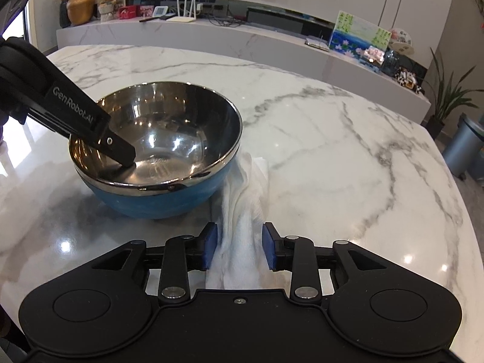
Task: Clean bowl
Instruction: 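Keep gripping the bowl rim with the left tool while the right tool rubs the outer wall, then hold the bowl with the left tool while the right tool presses the cloth along the outer wall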
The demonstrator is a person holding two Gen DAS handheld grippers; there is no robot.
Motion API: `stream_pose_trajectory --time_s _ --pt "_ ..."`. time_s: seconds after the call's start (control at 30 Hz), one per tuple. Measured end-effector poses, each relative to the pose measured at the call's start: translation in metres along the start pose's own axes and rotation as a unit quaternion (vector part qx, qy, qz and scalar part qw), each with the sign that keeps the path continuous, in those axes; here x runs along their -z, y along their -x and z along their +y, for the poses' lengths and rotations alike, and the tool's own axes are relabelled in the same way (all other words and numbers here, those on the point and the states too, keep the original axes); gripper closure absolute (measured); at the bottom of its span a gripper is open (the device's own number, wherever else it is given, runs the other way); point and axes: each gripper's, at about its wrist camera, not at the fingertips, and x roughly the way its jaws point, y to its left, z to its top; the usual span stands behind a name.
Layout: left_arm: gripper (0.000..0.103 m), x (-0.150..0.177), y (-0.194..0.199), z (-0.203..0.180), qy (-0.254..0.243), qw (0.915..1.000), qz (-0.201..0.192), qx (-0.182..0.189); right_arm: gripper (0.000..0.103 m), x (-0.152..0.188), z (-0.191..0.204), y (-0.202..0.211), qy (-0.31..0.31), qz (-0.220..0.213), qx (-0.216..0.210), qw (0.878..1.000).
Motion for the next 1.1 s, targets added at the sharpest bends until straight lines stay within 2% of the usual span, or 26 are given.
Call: stream_pose_trajectory --time_s 0.4,0.6,0.77,1.1 --pt "0.084 0.001 0.0 0.0 0.003 1.0 -0.001 0.003 0.089 0.0 0.0 -0.001 -0.001 0.001 -0.005 1.0" --pt "0.07 0.003 0.0 -0.001 0.007 0.9999 0.005 0.015 0.089 -0.006 -0.006 0.011 -0.011 -0.035 0.013 0.999" --pt "0.07 0.003 0.0 -0.002 0.001 0.9999 0.005 0.01 0.089 -0.01 -0.01 0.023 -0.012 -0.065 0.007 0.998" --pt "0.08 0.003 0.0 -0.005 -0.01 0.9999 0.005 0.001 0.089 -0.008 0.002 0.016 0.012 -0.049 -0.012 0.999"
